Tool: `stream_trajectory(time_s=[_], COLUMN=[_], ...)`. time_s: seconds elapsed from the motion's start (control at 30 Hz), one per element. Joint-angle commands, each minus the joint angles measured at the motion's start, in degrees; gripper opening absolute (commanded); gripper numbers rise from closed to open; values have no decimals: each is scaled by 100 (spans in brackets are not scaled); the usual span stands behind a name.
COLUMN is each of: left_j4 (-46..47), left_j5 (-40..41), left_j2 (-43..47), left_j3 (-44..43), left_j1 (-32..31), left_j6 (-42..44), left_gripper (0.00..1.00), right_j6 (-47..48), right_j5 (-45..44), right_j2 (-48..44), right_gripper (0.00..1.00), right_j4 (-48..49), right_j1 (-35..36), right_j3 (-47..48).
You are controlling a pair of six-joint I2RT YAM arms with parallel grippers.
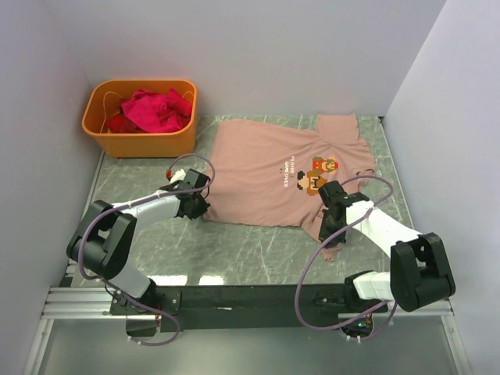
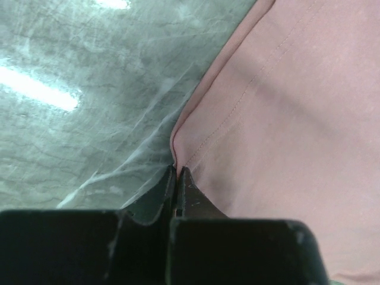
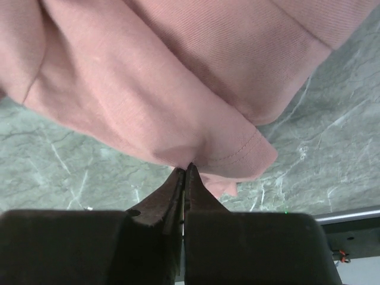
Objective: Fold and stack the t-shirts
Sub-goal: Flatten the tshirt out
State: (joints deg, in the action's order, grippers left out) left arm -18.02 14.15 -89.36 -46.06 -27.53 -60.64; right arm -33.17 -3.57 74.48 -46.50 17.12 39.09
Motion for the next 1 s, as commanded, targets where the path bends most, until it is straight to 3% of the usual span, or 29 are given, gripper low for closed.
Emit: stream_trajectory(time_s=[0.0,0.13,0.27,0.53,0.57,0.63,0.67,0.77,0.87,0.97], left_j4=[-149,-289,-325,-650,-659,-703,-720,-747,-712,-641], left_j5=[-35,-9,26,167,175,193,211,325,343,299], left_j2=[226,279,498,701,710,727,736,736,692,587], left_j3=[106,54,45,10,18,18,27,45,54,45], left_j1=[2,2,28,222,239,265,274,283,301,327], left_j6=[175,193,202,237,246,255,272,263,255,272], left_gripper=[1,1,1,1,1,1,1,1,1,1], right_j6=[152,267,249,-269,-287,-261,-252,-356,-462,-577], right_j5=[67,585,997,1772,1772,1825,1825,1694,1281,1219], right_j2=[-275,-565,-558,681,804,1086,1121,877,560,43], right_gripper=[0,0,0,4,9,30,48,67,74,80], right_j4=[-43,-192,-526,448,510,572,546,423,81,-105], right_j1=[45,203,844,2189,2373,2506,2585,2612,2568,2060], right_j3=[107,300,783,1127,1231,1355,1443,1374,1294,997])
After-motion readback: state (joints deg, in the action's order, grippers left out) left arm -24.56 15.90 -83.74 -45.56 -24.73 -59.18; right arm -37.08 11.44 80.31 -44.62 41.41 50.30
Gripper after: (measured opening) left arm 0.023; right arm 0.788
